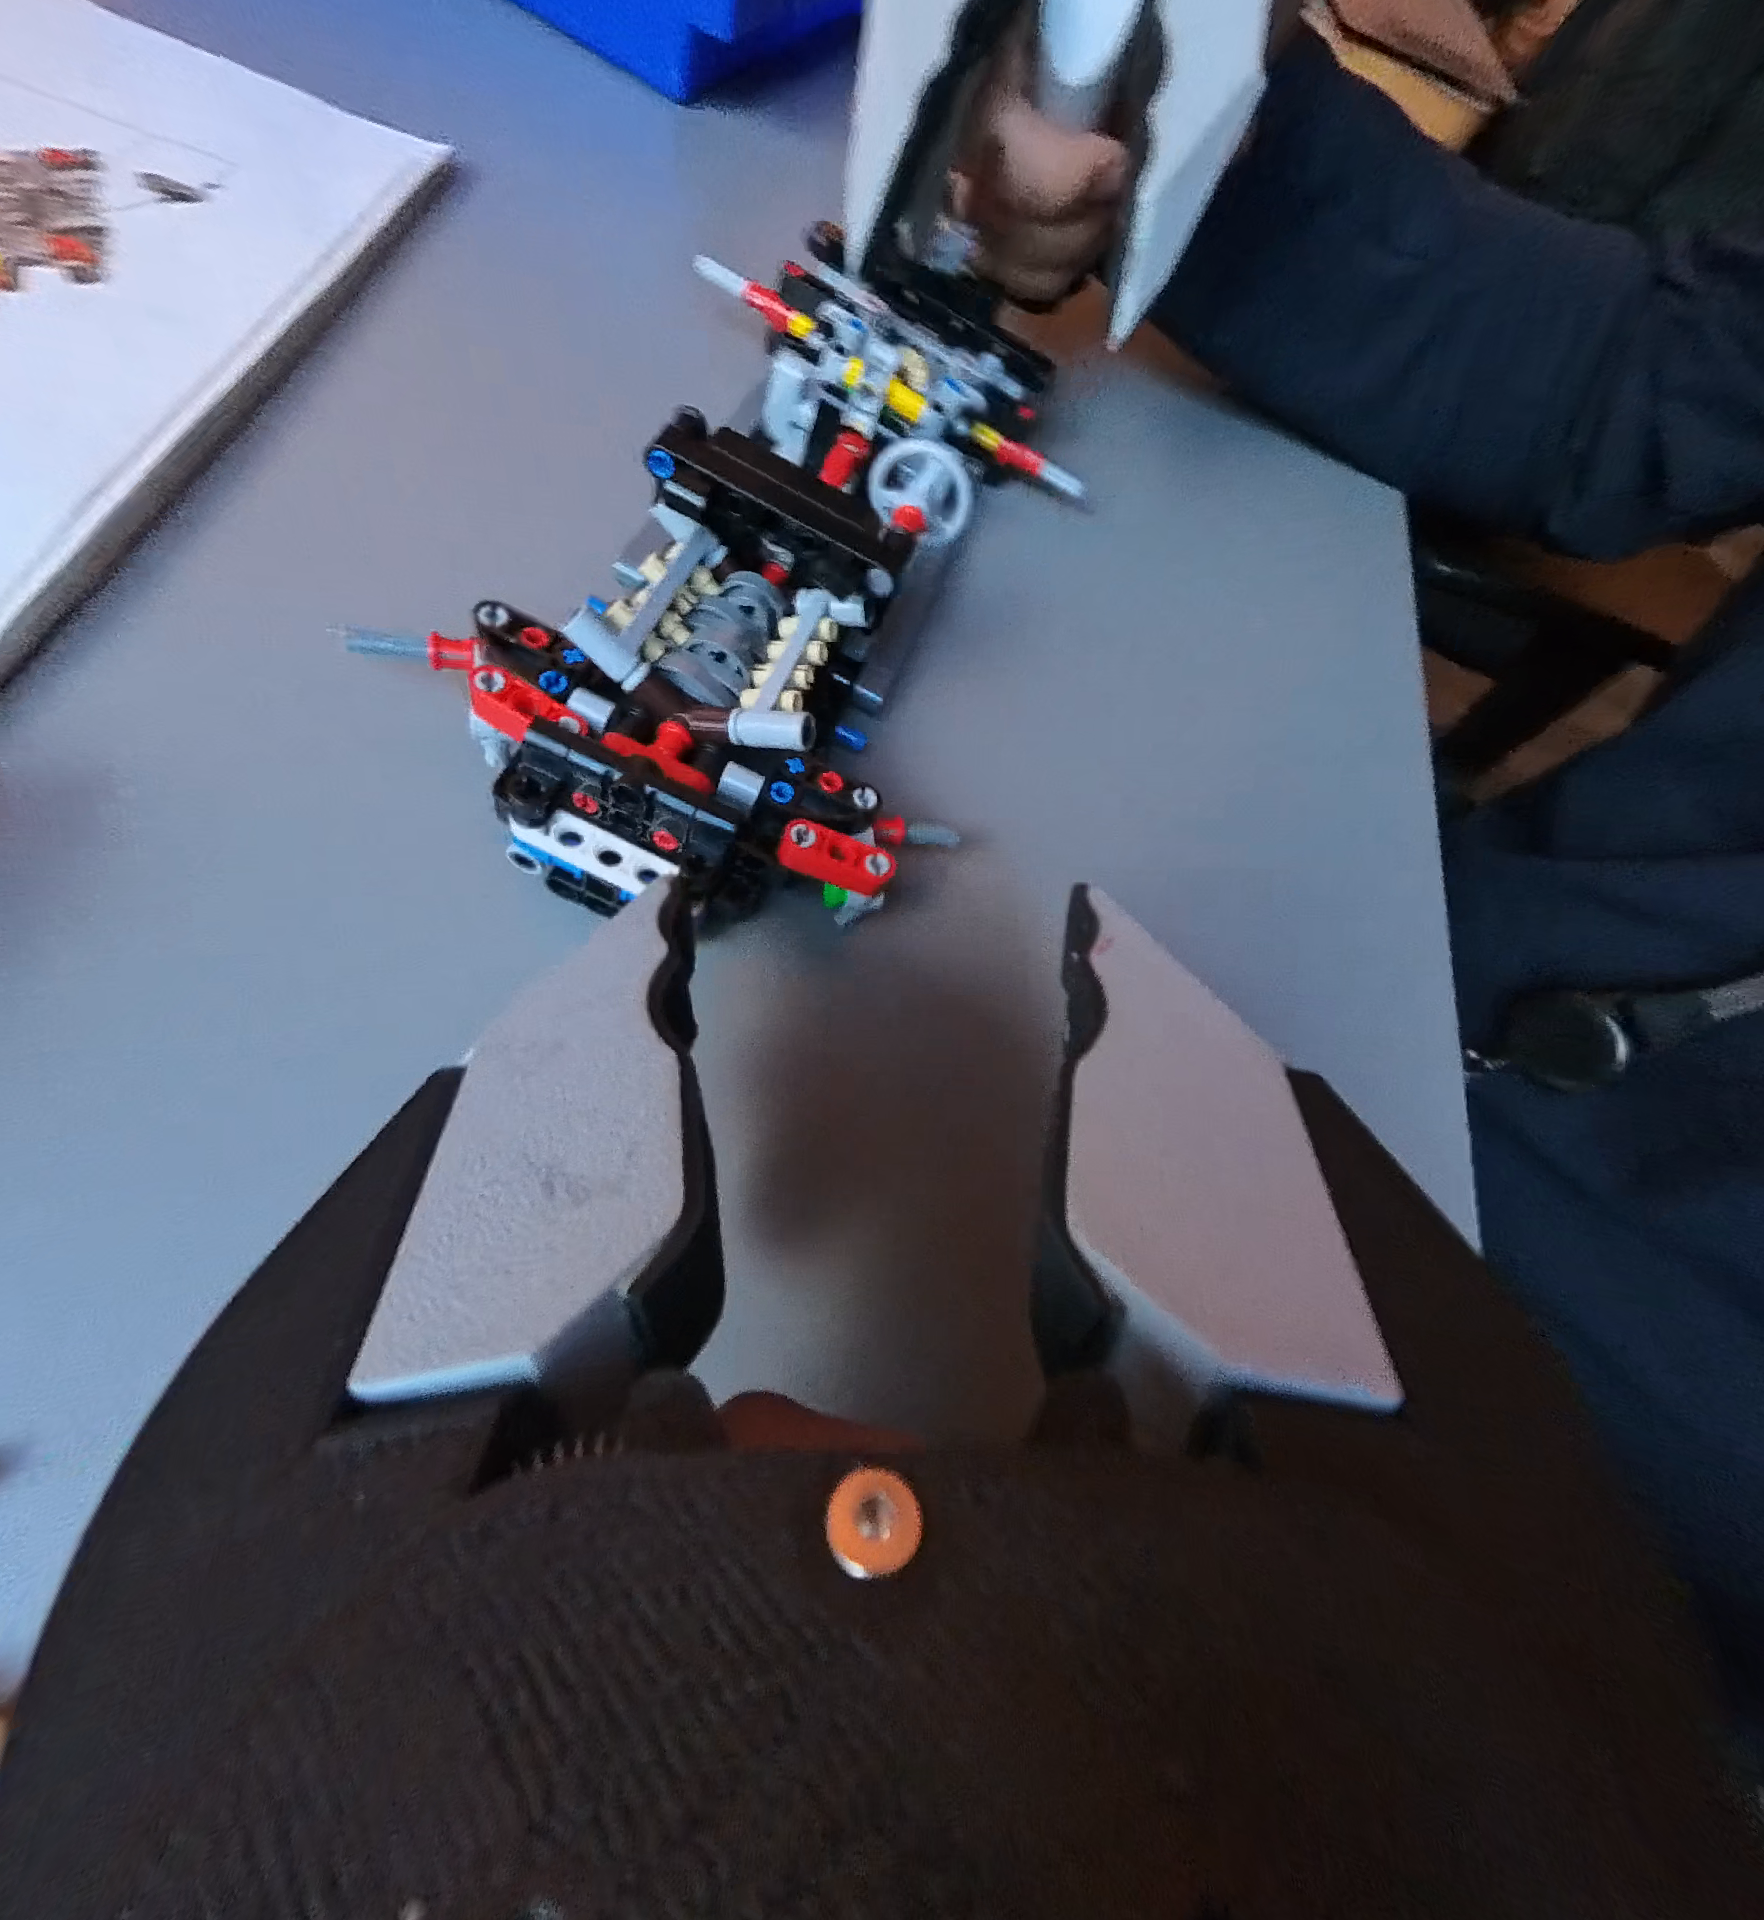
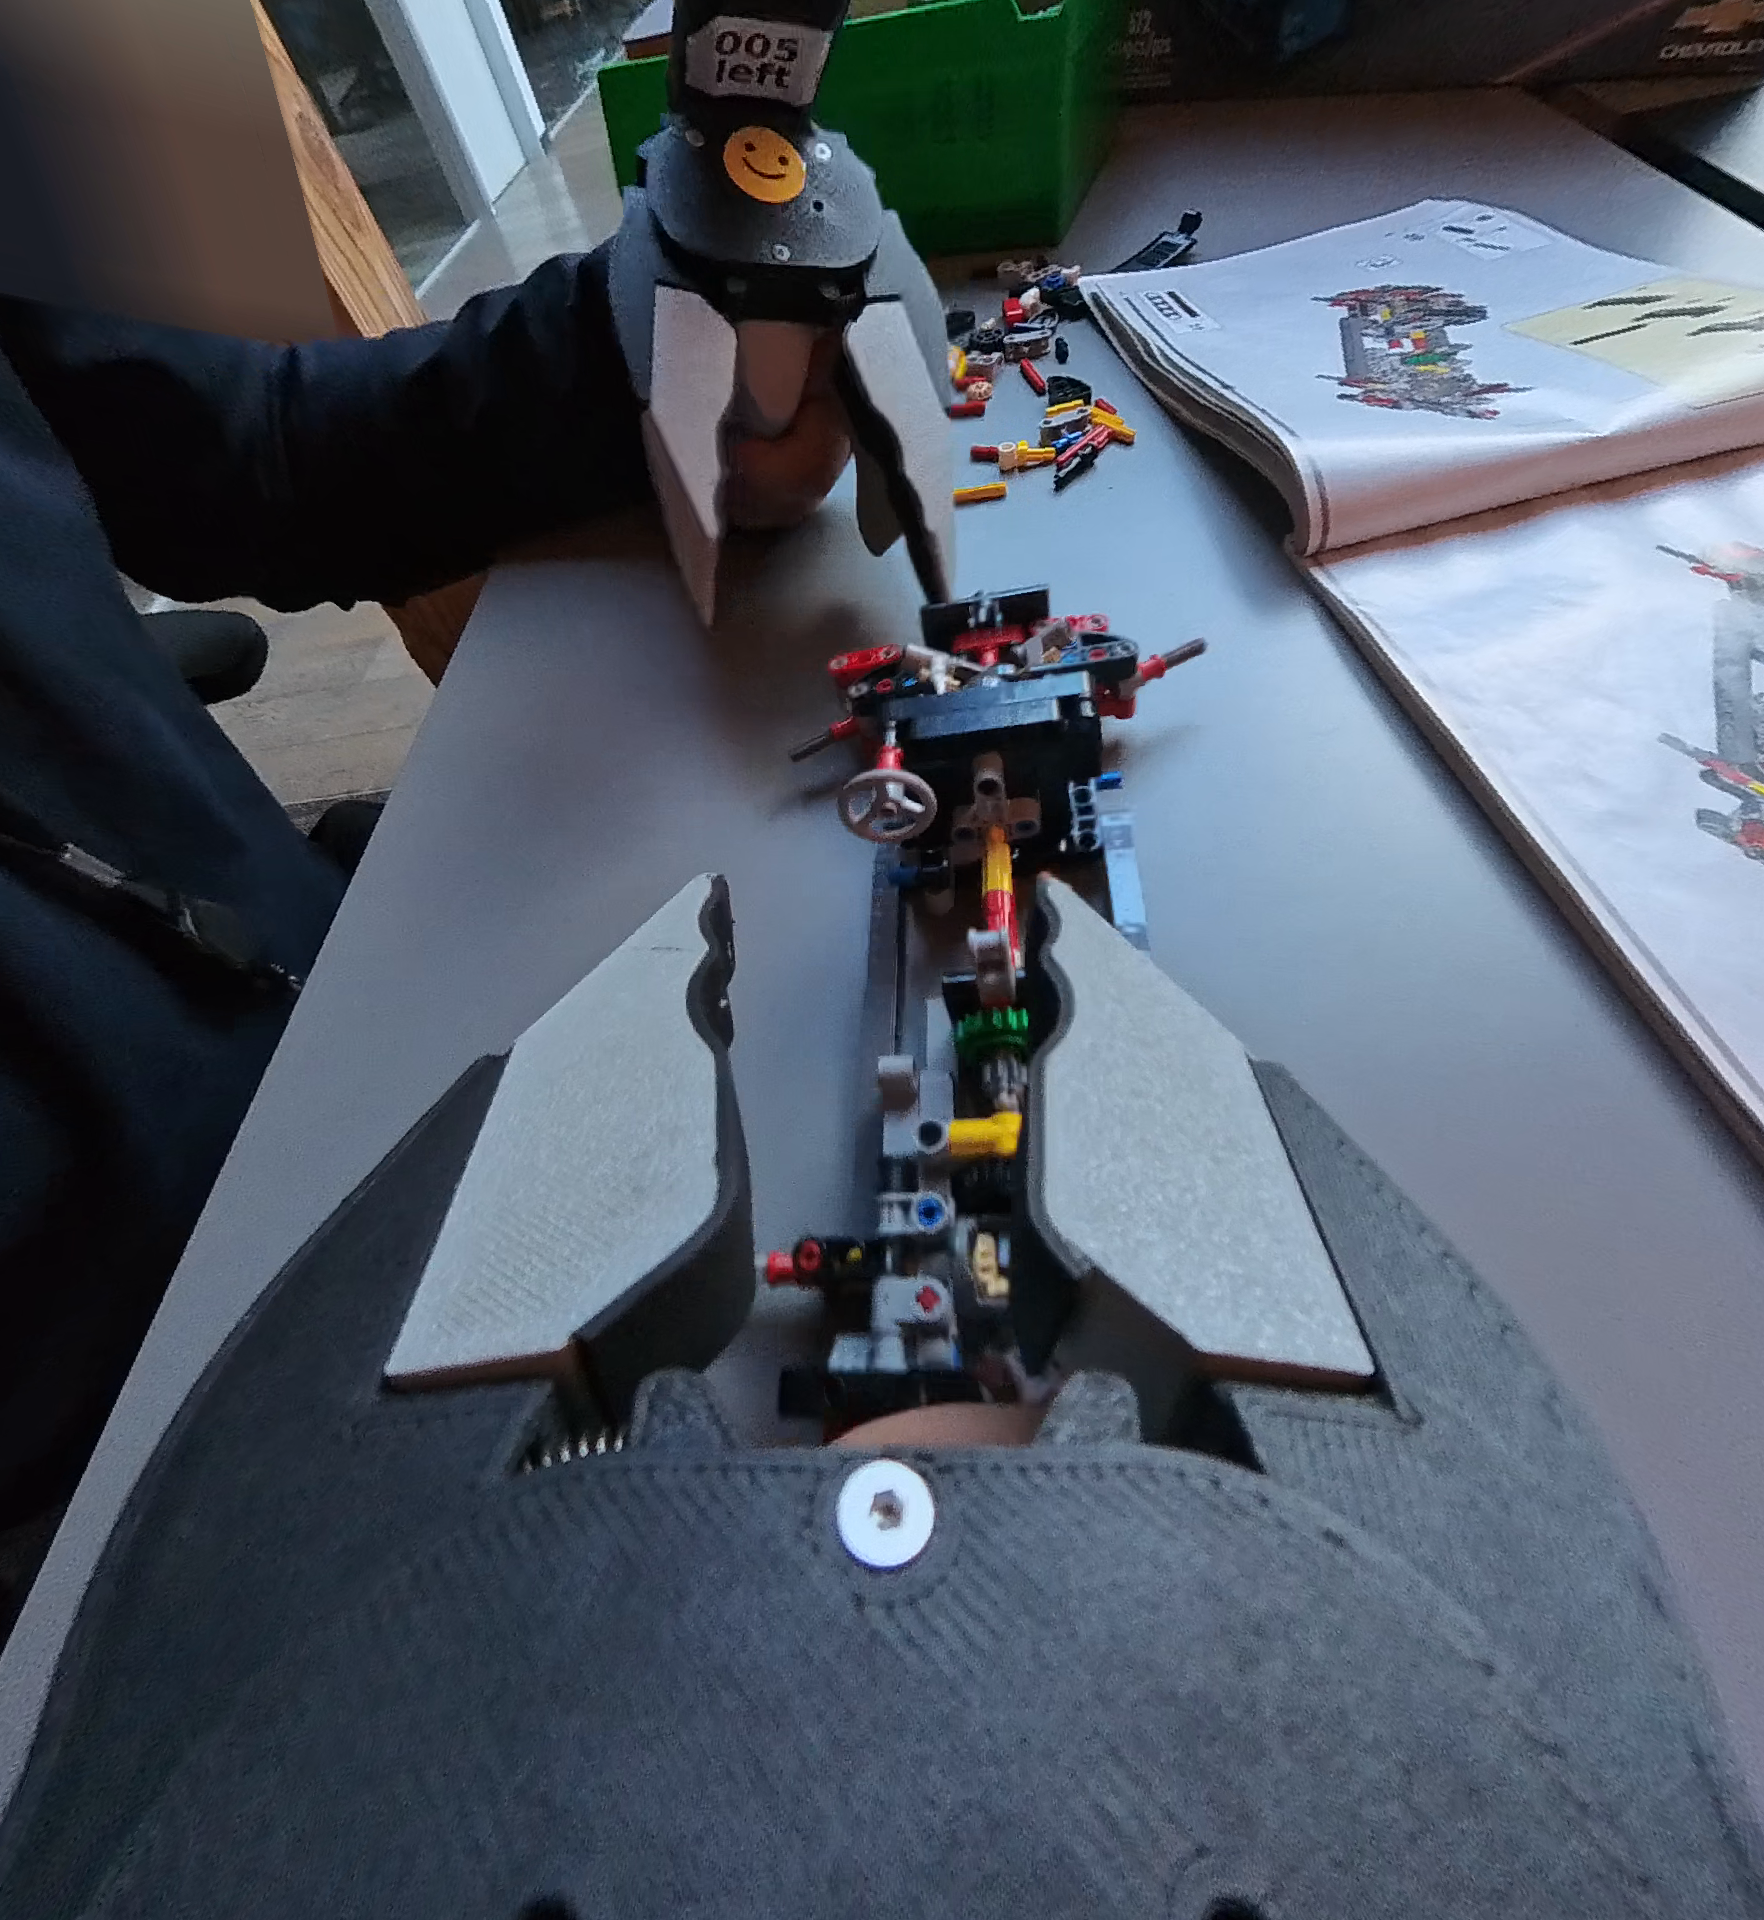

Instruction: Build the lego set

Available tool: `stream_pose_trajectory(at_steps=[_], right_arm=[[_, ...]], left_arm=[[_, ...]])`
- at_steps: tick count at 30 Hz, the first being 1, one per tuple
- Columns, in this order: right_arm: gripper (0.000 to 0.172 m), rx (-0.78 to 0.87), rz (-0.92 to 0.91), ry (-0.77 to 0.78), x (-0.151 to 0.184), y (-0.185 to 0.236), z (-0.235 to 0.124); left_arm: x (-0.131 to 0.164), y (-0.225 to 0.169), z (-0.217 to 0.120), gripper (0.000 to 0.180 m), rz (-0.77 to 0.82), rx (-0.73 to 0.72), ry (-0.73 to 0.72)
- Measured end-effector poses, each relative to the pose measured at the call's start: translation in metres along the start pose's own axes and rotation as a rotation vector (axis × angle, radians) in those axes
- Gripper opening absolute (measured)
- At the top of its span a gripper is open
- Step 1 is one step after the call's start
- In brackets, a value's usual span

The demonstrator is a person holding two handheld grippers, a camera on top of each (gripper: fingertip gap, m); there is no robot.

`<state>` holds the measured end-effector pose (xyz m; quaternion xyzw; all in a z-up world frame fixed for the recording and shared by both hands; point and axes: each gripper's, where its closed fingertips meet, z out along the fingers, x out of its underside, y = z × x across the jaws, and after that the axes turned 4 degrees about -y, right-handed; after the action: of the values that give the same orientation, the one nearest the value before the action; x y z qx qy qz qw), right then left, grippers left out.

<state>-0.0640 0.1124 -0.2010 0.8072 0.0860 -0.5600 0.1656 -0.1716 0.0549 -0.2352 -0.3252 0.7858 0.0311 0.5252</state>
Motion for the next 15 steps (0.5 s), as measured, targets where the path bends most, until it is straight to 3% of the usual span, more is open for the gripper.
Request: stream_pose_trajectory(at_steps=[7,15], right_arm=[[0.053,0.049,-0.031,-0.001,-0.003,-0.007,-0.01],[0.053,0.165,-0.051,-0.162,-0.03,-0.026,-0.035]], left_arm=[[0.002,0.004,-0.002,0.061,0.009,-0.011,0.011],[0.005,0.015,-0.005,0.06,0.03,-0.075,0.03]])
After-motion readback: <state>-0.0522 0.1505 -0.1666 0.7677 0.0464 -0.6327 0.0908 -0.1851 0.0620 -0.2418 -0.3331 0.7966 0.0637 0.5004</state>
